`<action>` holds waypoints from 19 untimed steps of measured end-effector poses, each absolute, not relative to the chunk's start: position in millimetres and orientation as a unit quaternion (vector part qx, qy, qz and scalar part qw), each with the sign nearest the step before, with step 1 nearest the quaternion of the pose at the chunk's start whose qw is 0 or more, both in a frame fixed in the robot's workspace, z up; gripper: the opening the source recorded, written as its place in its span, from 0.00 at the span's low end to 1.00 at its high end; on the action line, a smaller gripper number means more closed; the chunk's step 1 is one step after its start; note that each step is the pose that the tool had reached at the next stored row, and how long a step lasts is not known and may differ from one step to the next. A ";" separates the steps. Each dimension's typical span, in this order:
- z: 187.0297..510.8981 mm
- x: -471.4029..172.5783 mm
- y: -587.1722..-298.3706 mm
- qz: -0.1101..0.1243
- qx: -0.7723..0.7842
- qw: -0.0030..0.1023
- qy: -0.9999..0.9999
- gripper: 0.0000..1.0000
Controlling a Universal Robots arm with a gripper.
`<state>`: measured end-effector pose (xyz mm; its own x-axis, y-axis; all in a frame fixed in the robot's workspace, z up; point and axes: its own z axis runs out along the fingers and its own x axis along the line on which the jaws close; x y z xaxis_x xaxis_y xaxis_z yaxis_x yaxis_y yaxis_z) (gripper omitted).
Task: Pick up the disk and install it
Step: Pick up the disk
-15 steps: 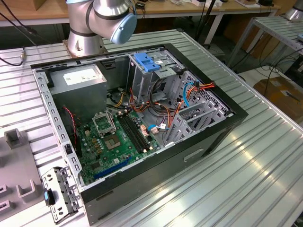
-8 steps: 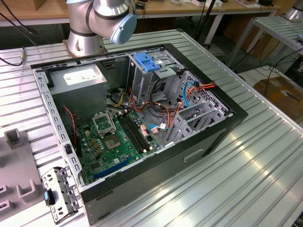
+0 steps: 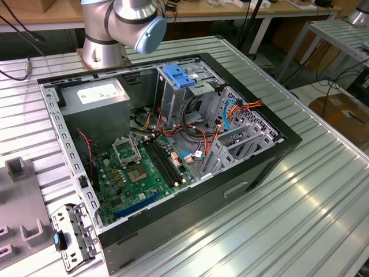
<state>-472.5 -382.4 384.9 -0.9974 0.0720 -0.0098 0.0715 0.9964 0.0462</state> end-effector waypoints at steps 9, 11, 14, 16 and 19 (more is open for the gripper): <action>384.9 -472.5 -382.4 0.023 0.022 0.005 0.999 0.11; 384.9 -472.5 -382.4 0.023 0.017 0.005 1.000 0.11; 384.9 -472.5 -382.4 0.023 0.005 0.005 1.000 0.11; 384.9 -472.5 -382.4 0.023 -0.004 0.005 1.000 0.11; 384.9 -472.5 -382.4 0.023 -0.020 0.004 1.000 0.11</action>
